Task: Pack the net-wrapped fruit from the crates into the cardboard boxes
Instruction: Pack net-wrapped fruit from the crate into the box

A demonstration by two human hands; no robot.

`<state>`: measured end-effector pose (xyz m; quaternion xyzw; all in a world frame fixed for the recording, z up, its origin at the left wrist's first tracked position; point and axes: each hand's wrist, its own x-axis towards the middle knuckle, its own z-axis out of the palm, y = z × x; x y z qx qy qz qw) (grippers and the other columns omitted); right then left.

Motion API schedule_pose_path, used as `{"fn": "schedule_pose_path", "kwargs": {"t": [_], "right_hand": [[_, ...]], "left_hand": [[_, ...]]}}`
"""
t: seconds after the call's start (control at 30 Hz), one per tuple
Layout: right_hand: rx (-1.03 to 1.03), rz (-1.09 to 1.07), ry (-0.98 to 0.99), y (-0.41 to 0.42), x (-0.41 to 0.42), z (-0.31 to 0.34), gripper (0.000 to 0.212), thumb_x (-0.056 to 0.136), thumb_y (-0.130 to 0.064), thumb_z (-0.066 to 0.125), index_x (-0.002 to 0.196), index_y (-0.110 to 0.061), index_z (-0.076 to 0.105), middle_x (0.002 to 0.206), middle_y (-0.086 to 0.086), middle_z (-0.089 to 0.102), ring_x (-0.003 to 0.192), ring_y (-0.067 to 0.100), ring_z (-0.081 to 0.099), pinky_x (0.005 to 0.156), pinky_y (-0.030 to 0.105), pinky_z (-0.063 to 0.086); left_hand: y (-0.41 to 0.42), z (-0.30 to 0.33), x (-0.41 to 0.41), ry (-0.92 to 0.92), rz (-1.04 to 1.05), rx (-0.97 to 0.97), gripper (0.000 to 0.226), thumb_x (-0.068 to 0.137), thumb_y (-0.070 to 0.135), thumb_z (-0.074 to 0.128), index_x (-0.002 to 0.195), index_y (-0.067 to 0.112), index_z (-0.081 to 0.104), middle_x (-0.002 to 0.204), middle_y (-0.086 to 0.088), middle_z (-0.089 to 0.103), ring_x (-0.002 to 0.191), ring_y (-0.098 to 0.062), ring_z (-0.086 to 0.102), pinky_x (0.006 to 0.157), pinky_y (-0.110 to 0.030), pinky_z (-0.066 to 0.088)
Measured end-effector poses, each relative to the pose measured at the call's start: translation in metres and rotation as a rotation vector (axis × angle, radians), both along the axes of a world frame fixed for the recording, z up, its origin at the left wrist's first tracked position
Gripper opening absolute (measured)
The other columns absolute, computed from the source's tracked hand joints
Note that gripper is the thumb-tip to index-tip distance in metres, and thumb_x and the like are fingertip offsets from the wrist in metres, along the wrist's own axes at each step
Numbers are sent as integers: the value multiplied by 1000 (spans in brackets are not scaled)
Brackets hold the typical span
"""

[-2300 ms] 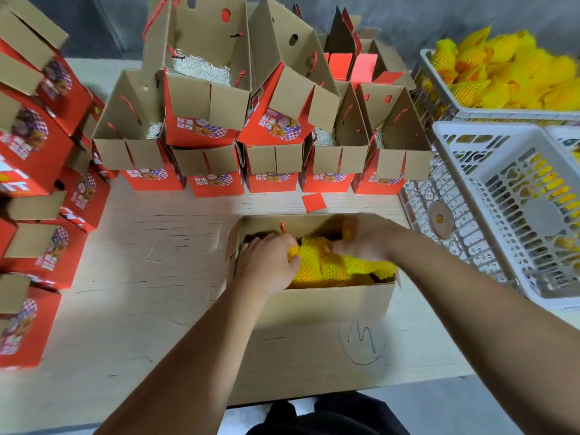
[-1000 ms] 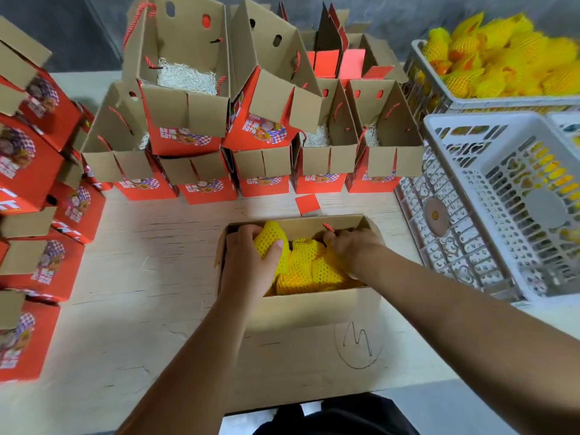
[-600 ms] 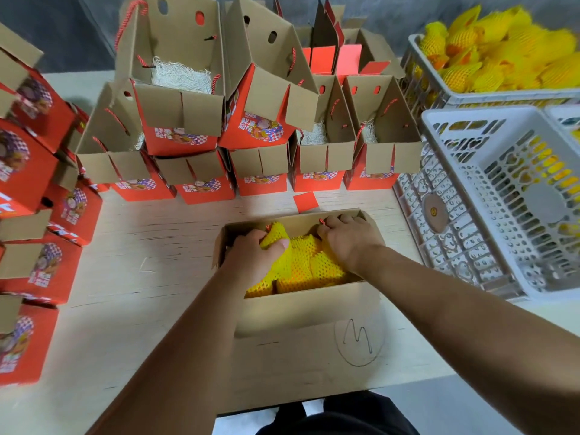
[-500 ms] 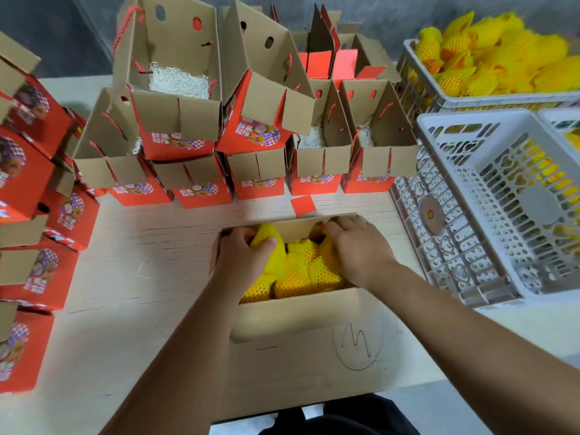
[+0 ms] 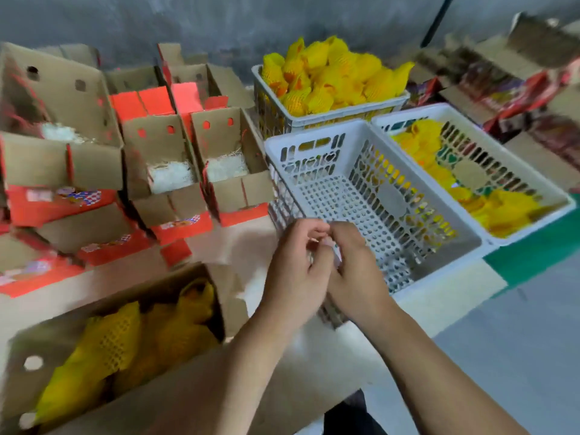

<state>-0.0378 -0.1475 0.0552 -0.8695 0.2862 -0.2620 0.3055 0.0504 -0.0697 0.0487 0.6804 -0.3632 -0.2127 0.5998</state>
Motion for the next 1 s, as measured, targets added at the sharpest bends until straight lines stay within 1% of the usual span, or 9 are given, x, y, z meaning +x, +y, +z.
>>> {"fn": "schedule_pose_path", "kwargs": {"t": [0.17,0.3,0.37,0.47,0.57,0.73,0.83,0.9,1.0], "right_hand": [[-55,-113,-24,-164,-61,9,22,93,-12,56,112,-11,67,104,3,62,99,18,56,82,27,41],[-58,-179,108,-316,-116,-2,31,94,-7,59,123,-12,64,119,8,64,105,22,62,86,27,44],[-26,-209,410,-395,-143,-12,43,93,-17,61,136,-17,55,132,11,58,116,32,60,93,39,50],[24,-122,1150,-487,-176,-26,74,90,-43,65,153,-24,30,151,10,40,133,40,47,101,50,49],[9,35,1507,-532,-200,-41,91,89,-29,68,162,-24,13,166,12,21,142,36,40,105,46,49],[-146,-20,1513,-543,-227,-57,91,89,-29,72,161,-22,17,162,10,20,149,36,18,117,49,34],[-258,-119,1470,-534,-230,-61,58,98,-23,55,153,-19,36,157,9,25,146,33,20,116,46,29],[-286,-124,1438,-530,-233,-62,58,96,-22,56,150,-19,35,152,12,23,142,34,22,114,44,30],[-281,-98,1366,-529,-233,-63,63,92,-21,59,147,-21,27,148,15,18,136,37,25,109,43,33]], "left_hand": [[-180,-2,-50,-41,-120,24,11,99,25,55,109,28,57,106,11,63,98,4,61,81,-13,46],[-303,-9,-84,-115,-184,150,16,102,18,56,116,20,64,112,2,64,101,-12,63,90,-37,52],[-355,-14,-96,-247,-193,217,21,99,12,58,117,14,67,114,-5,63,102,-24,63,90,-44,51],[-420,-25,-115,-426,-331,341,22,97,15,61,118,15,68,115,-7,66,108,-29,63,91,-44,51],[-469,-44,-141,-472,-538,628,36,97,30,61,132,23,62,131,-7,65,121,-29,61,98,-41,51],[-500,-88,-181,-450,-862,1037,94,84,44,81,158,20,29,154,-12,46,136,-36,50,109,-46,46],[-495,-107,-196,-671,-752,1037,87,77,41,88,144,22,36,139,-8,58,125,-37,56,96,-46,50],[-493,-107,-203,-781,-654,984,75,74,43,87,130,21,43,131,-5,59,118,-35,58,87,-43,48],[-493,-98,-200,-646,-547,931,76,70,42,87,129,20,46,131,-4,54,113,-33,60,82,-40,48]]}}
